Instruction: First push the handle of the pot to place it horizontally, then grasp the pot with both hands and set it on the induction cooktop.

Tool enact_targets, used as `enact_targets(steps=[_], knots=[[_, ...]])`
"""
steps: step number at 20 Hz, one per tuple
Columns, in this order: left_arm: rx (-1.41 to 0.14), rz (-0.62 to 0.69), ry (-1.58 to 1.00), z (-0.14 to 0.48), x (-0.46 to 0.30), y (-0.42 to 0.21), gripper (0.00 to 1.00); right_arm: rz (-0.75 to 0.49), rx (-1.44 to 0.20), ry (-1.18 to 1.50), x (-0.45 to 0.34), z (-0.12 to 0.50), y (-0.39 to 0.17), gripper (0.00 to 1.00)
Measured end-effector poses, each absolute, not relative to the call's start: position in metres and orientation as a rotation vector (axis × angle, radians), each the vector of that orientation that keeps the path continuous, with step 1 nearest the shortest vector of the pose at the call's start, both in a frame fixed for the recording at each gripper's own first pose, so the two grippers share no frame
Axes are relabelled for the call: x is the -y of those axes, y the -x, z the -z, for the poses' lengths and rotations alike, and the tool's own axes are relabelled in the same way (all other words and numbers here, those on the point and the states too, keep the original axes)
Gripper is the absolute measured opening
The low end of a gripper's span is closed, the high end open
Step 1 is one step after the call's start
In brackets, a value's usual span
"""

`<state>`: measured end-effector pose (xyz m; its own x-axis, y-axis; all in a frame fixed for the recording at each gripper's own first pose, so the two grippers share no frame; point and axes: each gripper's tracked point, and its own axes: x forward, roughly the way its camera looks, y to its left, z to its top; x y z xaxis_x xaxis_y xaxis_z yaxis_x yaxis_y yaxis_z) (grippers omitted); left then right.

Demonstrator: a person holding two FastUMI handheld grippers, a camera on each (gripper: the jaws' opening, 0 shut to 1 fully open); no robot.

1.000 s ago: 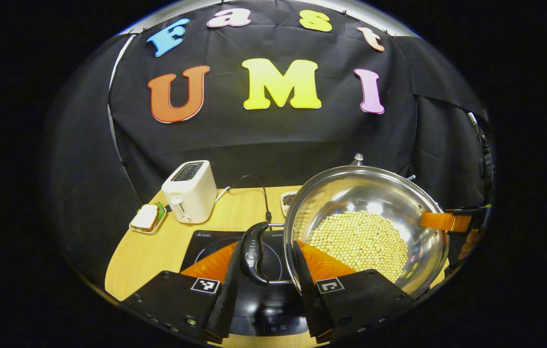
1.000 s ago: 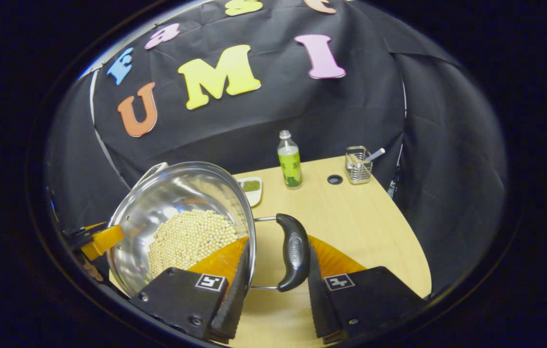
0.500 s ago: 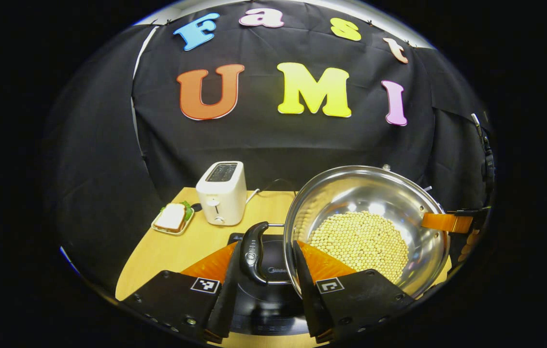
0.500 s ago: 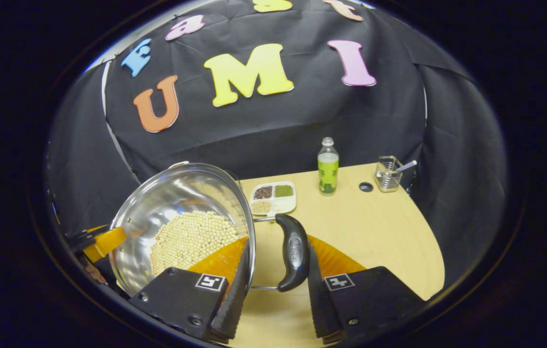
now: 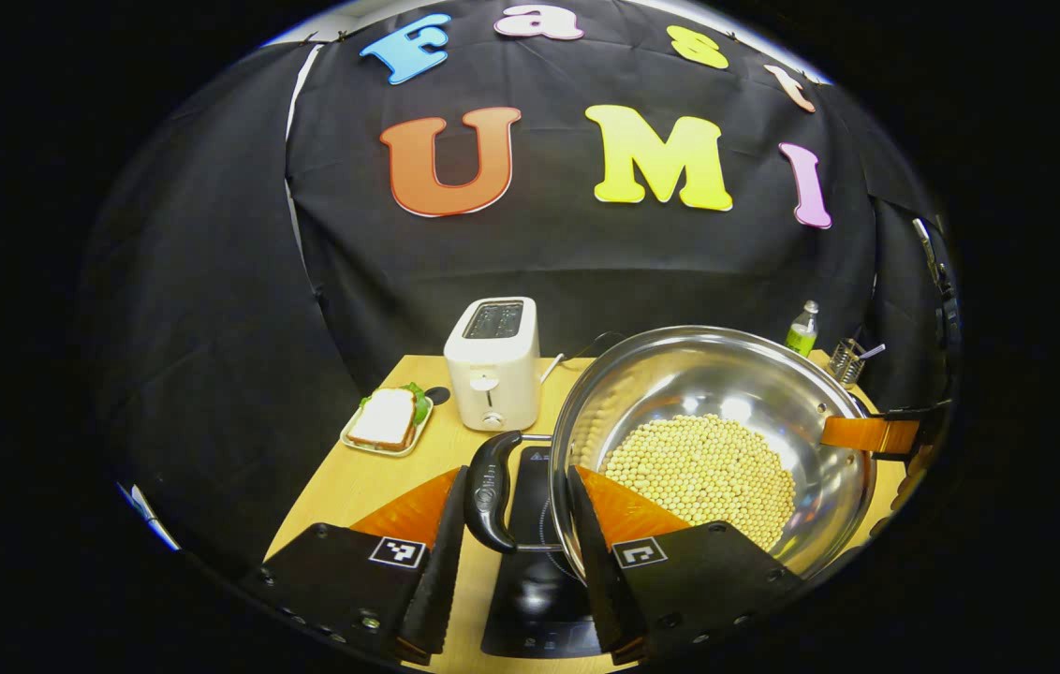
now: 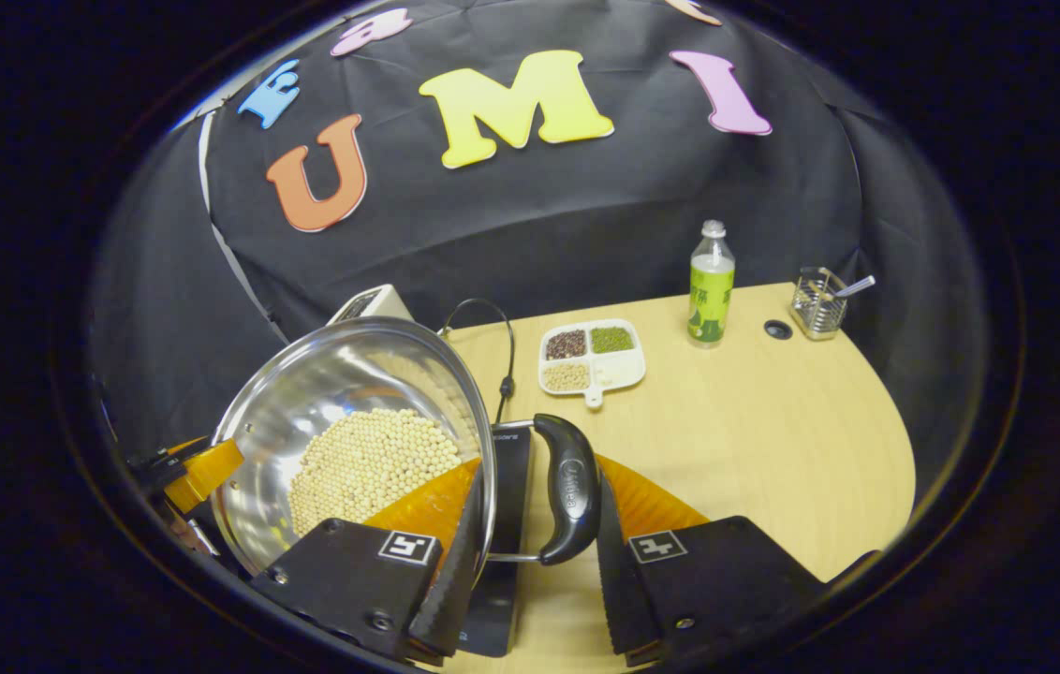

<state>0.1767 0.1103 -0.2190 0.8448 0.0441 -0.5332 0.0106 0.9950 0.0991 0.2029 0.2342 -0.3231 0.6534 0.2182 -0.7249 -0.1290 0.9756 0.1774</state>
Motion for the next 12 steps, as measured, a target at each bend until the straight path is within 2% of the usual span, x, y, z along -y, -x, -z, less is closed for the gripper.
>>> enact_targets(steps=[12], knots=[[-0.684, -0.045, -0.027, 0.305, -0.142, -0.2, 0.58, -0.175, -0.896, -0.043, -0.263, 0.401, -0.221, 0.6]])
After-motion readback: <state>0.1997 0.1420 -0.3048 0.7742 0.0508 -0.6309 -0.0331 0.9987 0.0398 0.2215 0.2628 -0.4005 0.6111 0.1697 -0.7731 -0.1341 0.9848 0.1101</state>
